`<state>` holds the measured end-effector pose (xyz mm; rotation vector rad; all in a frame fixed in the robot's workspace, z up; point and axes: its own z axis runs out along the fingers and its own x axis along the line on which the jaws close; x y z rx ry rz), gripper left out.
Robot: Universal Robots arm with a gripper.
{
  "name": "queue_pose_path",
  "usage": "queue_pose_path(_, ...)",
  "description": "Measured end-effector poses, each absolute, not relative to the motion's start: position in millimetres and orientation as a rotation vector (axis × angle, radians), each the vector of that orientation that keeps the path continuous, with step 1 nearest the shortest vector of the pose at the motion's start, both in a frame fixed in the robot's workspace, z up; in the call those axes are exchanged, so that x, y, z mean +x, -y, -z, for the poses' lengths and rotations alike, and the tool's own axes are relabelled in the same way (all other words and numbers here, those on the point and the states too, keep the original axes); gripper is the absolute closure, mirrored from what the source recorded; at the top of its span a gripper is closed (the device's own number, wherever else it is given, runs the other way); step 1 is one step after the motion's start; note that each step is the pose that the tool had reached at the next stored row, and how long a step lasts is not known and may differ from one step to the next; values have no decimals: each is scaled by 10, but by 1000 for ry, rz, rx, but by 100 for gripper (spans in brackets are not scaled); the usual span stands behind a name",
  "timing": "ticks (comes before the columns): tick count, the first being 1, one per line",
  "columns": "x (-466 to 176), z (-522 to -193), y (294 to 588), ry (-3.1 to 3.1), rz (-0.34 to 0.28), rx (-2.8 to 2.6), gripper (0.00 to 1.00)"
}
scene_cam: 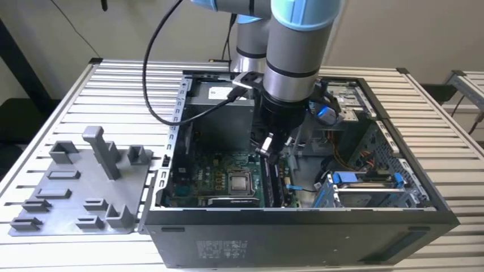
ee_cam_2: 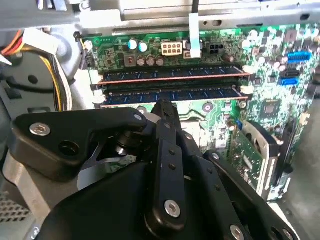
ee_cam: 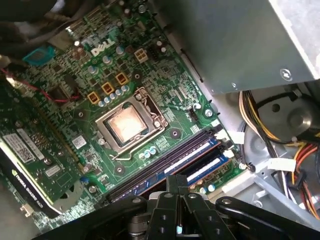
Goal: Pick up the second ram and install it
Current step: 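Press down the second ram until it locks into place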
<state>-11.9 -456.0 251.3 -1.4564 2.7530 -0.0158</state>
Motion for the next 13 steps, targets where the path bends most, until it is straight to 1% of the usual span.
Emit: queue_pose_path(13, -120, -2455, 4561, -2560, 7, -1771, 89)
